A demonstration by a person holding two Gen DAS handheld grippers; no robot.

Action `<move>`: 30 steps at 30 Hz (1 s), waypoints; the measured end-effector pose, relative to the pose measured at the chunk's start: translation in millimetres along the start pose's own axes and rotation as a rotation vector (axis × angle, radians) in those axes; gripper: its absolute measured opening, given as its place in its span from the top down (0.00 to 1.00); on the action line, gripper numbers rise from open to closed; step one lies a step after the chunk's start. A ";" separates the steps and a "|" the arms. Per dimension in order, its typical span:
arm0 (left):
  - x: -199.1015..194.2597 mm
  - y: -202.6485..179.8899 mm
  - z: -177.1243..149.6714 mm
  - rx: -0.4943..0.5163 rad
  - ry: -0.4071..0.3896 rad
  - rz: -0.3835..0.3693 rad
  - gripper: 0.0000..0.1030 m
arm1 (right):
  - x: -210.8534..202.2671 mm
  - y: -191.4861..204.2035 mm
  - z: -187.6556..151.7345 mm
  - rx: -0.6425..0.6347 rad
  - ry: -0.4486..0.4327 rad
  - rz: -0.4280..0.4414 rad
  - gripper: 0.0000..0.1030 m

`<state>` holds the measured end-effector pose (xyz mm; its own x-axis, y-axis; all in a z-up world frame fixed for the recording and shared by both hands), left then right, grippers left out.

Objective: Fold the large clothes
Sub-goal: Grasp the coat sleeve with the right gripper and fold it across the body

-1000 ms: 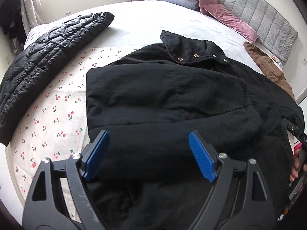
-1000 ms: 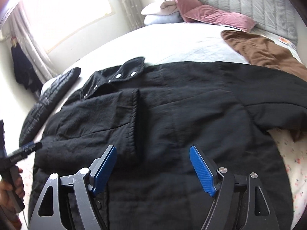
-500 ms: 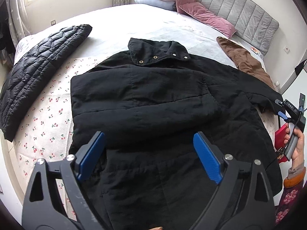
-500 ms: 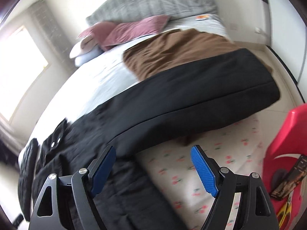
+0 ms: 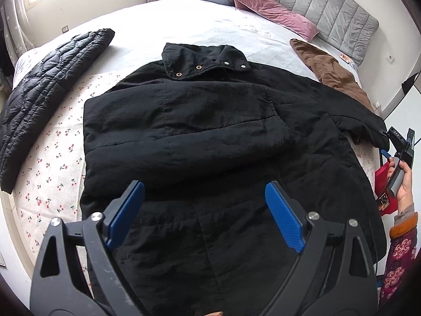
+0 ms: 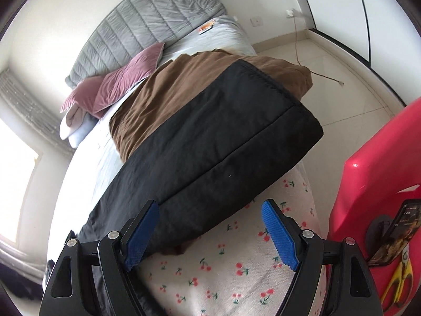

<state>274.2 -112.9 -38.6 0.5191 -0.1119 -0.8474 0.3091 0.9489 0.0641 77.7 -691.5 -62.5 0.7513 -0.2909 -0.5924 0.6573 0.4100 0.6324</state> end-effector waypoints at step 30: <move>12.7 -9.8 23.7 -0.020 -0.016 -0.053 0.10 | -45.0 232.6 -11.8 -0.559 -0.159 0.201 0.95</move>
<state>296.7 -130.5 -37.5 0.5155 -0.1668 -0.8405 0.3206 0.9472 0.0087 196.0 -572.9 105.4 0.8851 -0.2691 -0.3798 0.4043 0.8487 0.3408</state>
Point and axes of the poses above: each gripper's, at about its wrist camera, not at the fingertips, and x roughly the way its jaws point, y to its left, z to its top, the point moved 10 cm from there along x, roughly the way its jaws point, and after that the axes turned 13 degrees about z, right-handed, at the moved point
